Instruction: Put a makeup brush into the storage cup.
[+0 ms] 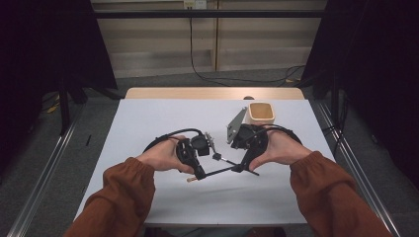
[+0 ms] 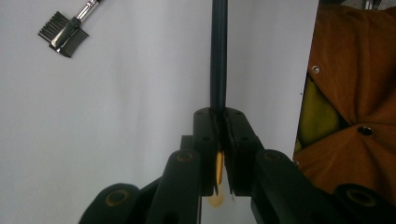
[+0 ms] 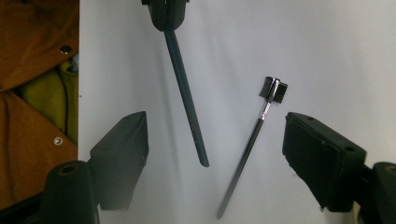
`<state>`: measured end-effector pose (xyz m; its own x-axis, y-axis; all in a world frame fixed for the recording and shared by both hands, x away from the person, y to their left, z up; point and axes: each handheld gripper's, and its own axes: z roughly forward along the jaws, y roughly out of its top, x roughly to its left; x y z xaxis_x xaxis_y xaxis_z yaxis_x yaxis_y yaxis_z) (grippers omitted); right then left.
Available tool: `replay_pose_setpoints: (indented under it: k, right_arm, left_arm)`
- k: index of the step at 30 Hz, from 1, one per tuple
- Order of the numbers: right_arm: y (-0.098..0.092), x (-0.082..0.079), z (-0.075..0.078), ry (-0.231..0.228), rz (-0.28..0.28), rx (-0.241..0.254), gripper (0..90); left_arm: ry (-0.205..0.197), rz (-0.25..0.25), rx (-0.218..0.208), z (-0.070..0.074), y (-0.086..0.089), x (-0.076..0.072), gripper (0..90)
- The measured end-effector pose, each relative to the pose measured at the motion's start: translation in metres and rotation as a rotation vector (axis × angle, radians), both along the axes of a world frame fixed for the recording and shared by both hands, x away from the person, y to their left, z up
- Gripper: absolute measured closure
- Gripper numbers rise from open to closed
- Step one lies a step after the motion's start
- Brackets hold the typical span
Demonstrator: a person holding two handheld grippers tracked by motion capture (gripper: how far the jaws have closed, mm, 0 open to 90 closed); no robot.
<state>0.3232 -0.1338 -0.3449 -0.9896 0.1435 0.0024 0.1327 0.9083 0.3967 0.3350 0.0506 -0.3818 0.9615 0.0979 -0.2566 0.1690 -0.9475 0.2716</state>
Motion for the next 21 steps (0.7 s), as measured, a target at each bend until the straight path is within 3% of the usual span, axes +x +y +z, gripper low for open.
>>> replay_pose_setpoints:
  k: [8, 15, 21]
  right_arm:
    - [0.009, -0.001, -0.009, 0.025, 0.037, -0.089, 29.7]
    - [0.013, -0.001, -0.016, 0.044, 0.073, -0.123, 43.0]
    - [0.015, -0.001, -0.021, 0.06, 0.071, -0.14, 48.7]
  left_arm:
    - [-0.016, -0.004, 0.004, 0.0, 0.0, 0.0, 84.5]
    - [-0.01, -0.018, 0.013, -0.001, -0.001, 0.0, 84.5]
    - [-0.005, -0.014, 0.011, -0.001, -0.001, -0.001, 84.5]
